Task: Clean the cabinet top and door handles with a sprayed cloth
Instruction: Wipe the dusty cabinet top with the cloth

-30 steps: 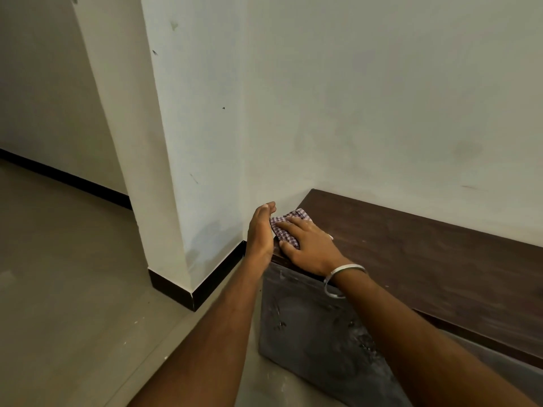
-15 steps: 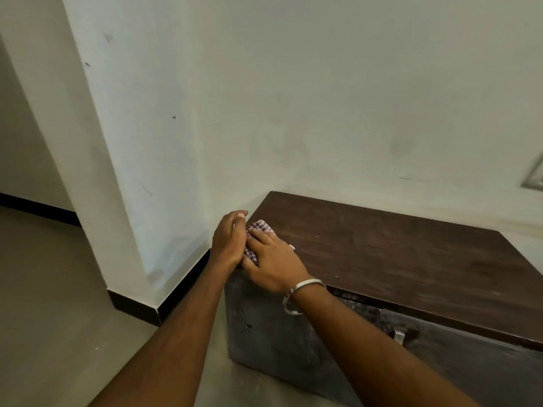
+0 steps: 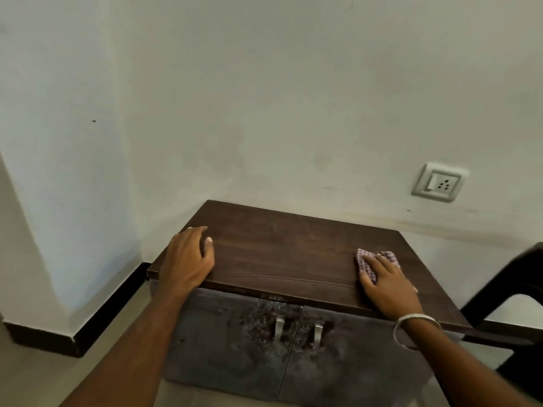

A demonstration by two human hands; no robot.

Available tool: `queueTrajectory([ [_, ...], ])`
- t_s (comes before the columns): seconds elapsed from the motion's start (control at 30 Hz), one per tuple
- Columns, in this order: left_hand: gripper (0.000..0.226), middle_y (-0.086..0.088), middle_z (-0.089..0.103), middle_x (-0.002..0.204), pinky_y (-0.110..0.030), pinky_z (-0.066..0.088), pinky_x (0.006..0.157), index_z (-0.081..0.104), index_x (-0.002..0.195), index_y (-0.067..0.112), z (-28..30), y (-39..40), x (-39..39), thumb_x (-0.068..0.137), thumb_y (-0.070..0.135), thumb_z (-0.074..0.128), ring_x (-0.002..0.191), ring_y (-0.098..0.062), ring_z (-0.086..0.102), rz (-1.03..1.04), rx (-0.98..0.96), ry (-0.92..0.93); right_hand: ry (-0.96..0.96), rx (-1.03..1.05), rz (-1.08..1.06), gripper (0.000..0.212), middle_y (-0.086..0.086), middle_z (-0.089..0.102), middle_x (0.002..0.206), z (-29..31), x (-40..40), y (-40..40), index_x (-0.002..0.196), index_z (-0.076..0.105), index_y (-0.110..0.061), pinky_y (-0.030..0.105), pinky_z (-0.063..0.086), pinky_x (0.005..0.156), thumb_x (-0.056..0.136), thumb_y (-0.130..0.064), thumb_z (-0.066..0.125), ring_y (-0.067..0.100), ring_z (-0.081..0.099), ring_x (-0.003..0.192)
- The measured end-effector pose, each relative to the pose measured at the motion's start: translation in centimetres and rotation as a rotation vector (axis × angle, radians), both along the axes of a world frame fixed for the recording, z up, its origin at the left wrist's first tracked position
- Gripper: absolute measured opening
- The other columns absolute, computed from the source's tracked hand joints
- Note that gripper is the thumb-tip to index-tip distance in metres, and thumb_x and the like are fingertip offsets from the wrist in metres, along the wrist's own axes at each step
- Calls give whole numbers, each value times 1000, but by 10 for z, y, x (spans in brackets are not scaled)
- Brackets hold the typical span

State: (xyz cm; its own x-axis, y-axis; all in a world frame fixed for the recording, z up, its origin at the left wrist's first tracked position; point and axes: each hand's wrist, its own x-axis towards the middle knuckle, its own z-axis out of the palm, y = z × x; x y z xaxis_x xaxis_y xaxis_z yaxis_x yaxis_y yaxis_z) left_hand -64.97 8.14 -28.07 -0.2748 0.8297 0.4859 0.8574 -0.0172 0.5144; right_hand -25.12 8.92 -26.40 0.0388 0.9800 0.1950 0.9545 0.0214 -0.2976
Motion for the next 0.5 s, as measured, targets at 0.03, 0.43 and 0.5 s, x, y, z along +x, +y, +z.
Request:
queueTrajectory([
  [0.03, 39, -12, 59, 131, -42, 32, 111, 55, 129, 9, 0, -1, 0, 96, 26, 45, 123, -27, 52, 1, -5, 5, -1, -15, -55, 54, 0, 28, 159, 0, 17, -1, 148, 35, -31, 41, 19, 121, 97, -44, 42, 22, 22, 147],
  [0.43, 52, -9, 61, 129, -39, 25, 116, 57, 128, 11, -4, -2, 3, 90, 40, 35, 124, -25, 52, 4, -32, 42, -56, -143, -117, 60, 2, 16, 162, 11, -29, 69, 152, 24, -30, 42, 6, 122, 96, -49, 33, 26, 10, 149],
  [0.5, 54, -7, 60, 130, -38, 25, 117, 56, 128, 14, -6, -1, 1, 89, 43, 31, 125, -22, 51, 9, -28, 42, -54, -129, -36, 61, 3, 17, 162, 9, -72, 94, 151, 27, -29, 43, 7, 122, 94, -50, 34, 28, 12, 149],
])
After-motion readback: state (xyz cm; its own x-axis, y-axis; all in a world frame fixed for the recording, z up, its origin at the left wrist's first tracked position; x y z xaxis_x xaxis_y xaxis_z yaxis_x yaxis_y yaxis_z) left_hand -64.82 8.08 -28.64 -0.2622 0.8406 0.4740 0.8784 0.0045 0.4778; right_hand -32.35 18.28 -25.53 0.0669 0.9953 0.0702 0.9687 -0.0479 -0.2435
